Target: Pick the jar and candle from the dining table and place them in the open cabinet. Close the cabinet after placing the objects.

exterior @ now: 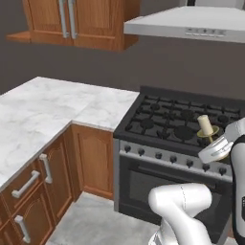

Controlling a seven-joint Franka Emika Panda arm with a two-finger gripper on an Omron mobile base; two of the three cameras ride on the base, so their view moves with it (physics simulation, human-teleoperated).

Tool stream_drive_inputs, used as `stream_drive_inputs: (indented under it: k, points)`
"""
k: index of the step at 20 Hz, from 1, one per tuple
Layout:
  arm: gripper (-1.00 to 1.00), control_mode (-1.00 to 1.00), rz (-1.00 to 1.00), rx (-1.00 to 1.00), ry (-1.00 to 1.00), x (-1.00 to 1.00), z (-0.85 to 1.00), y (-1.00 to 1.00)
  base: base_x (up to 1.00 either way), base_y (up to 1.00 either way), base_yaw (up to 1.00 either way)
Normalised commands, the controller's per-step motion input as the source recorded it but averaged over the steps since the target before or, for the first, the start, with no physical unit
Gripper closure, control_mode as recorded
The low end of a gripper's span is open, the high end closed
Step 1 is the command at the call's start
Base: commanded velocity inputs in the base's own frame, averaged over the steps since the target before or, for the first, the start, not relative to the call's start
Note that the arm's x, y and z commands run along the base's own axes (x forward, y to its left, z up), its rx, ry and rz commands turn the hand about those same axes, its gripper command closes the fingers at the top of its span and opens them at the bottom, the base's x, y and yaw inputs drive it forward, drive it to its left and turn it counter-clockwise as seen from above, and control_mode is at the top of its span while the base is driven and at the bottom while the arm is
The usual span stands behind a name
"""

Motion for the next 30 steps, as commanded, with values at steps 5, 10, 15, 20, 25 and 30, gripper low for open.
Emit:
stream_drive_inputs:
  k: [5, 10, 15, 20, 25, 30]
  points:
    - [1.0, 1.0, 0.0, 0.0, 0.0, 0.0, 0.0, 0.0, -0.19, -0.29, -0.35]
    - [1.0, 1.0, 0.0, 0.0, 0.0, 0.0, 0.0, 0.0, -0.14, -0.24, -0.33]
    - [1.0, 1.0, 0.0, 0.0, 0.0, 0.0, 0.0, 0.0, -0.07, -0.16, -0.28]
    - [1.0, 1.0, 0.0, 0.0, 0.0, 0.0, 0.0, 0.0, 0.0, -0.18, -0.21]
    - [1.0, 1.0, 0.0, 0.0, 0.0, 0.0, 0.0, 0.0, 0.0, -0.21, -0.16]
    - [1.0, 1.0, 0.0, 0.0, 0.0, 0.0, 0.0, 0.0, 0.0, -0.28, -0.14]
